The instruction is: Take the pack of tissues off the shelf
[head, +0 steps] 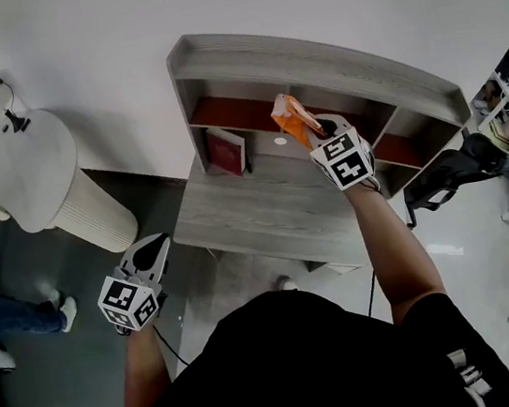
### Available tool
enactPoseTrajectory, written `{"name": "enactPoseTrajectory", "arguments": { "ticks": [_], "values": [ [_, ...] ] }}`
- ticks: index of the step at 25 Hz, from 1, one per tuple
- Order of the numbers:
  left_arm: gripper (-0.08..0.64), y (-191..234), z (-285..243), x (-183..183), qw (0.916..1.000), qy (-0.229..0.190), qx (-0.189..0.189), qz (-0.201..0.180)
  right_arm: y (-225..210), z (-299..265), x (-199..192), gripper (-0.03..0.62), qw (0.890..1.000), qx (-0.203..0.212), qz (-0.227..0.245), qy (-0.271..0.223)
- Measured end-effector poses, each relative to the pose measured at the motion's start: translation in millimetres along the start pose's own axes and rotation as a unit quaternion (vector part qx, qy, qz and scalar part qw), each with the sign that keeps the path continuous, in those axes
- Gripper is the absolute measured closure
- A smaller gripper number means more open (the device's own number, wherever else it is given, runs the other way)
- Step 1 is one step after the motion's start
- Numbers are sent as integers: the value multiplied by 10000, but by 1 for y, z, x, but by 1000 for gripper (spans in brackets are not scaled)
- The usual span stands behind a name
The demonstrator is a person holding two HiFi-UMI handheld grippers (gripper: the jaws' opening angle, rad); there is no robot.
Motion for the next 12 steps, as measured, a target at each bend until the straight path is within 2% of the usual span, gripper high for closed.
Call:
{"name": "enactPoseTrajectory", "arguments": {
  "ticks": [12],
  "values": [
    [541,-3,-75,18,9953,18,-936,-264,-29,74,-27,574,9976,-622,-278,94]
  ]
}}
Point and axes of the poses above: the fingertips, and each gripper's own axes: z backward along the fingers, y to its left, x out of its top, the point moved 9 cm from there along z, backward along the fingers, and after that the axes turned 3 degrees about y, right-handed, at the moved point
